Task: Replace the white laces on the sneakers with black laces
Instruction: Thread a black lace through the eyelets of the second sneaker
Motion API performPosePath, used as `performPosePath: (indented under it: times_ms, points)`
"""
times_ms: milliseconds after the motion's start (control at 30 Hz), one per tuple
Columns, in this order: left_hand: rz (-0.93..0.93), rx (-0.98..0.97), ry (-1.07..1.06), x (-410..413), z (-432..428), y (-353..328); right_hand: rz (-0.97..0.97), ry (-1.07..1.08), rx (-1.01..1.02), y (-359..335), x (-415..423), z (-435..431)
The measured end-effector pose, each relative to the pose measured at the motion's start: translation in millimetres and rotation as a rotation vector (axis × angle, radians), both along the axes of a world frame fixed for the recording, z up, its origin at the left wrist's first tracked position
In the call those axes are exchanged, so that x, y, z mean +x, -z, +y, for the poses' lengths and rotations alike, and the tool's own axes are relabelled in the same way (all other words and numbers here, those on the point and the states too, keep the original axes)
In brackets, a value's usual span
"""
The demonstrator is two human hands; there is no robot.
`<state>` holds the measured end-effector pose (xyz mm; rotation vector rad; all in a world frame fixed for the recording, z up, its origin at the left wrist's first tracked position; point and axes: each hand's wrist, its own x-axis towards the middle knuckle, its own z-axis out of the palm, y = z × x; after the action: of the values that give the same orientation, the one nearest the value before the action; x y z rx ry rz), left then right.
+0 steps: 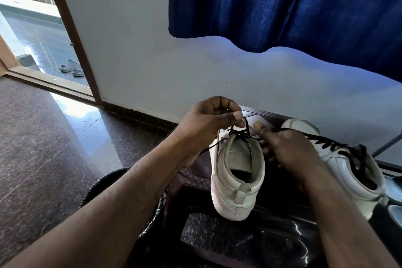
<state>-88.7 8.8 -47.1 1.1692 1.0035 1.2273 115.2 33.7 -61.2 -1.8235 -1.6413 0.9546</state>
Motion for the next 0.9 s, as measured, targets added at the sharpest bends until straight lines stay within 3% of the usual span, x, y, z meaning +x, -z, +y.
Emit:
performPosePath:
  times_ms: [100,200,267,333,400,533,600,767,900]
  points:
    - [-0.001,0.009,-0.010,-0.8,-0.4,-1.1,-0.321,-0.004,0.068,-8.4,-0.9,-5.8]
    - [0.019,0.033,-0.023,-1.9,-0.2,-1.5,-0.381,0.056,0.300,-11.4,-6.0,-11.3]
    - [0.048,0.064,-0.026,-1.1,-0.1,-1.0,-0.232,0.106,0.521,-8.4,-10.8,-12.8]
    - [0.072,0.087,-0.010,1.9,-0.8,-0.4,0.056,0.025,0.573,-5.3,-17.6,-13.2]
    - [0.068,0.096,0.009,5.8,-1.3,0.8,0.210,-0.129,0.527,-2.7,-25.5,-15.0]
    - [0.136,0.110,-0.015,7.3,-1.3,2.8,0.231,-0.265,0.446,4.7,-28.9,-16.7]
    - [0.114,0.109,-0.014,5.8,-1.8,1.4,0.305,-0.259,0.413,4.2,-28.2,-16.4]
    - [0.056,0.090,-0.001,2.0,-4.8,-4.2,0.759,-0.161,0.225,1.8,-28.8,-14.2]
    - [0.020,0.064,-0.032,-5.9,1.6,-0.8,0.975,-0.110,0.158,-2.6,-23.0,-11.2]
